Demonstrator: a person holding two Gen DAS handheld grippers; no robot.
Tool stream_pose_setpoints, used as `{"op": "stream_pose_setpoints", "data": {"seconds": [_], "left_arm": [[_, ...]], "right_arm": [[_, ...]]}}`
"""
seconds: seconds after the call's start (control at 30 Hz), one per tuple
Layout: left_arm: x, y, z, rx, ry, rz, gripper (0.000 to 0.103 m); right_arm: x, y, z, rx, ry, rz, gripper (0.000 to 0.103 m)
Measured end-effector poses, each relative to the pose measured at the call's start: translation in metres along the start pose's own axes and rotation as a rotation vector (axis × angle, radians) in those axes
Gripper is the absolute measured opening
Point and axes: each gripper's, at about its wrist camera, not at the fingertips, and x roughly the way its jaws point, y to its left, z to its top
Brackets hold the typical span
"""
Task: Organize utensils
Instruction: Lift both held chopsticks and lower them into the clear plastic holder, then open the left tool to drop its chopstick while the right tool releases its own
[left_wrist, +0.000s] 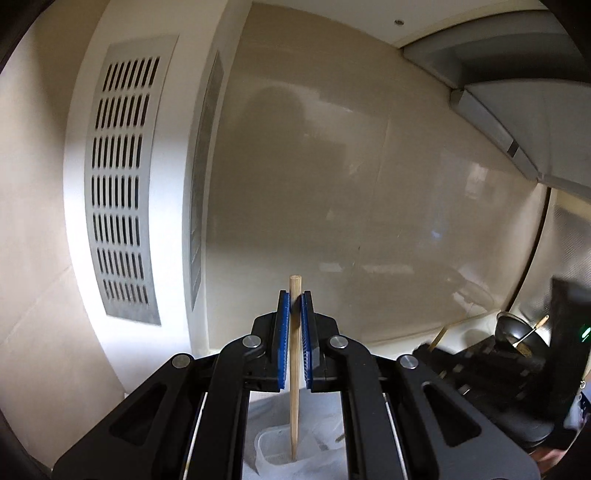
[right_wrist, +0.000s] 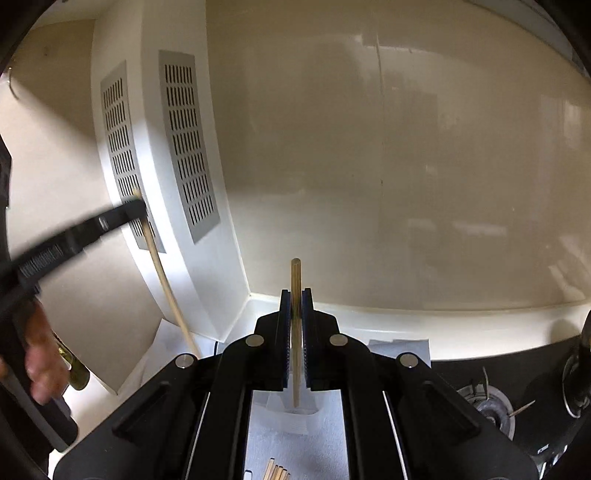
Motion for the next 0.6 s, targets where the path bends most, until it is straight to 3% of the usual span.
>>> {"op": "stream_pose_setpoints", "data": {"seconds": [0.17, 0.6], "left_arm": [[0.008, -0.002, -0.001, 0.024, -0.005, 0.002, 0.006], [0.060, 0.003, -0.055, 0.064, 0.158, 0.050, 0.009]], "right_arm": [[0.003, -0.001, -0.002, 0.001, -0.004, 0.001, 0.006], [0.016, -0.003, -0.026, 0.038, 0.050, 0.018, 0.008]]}}
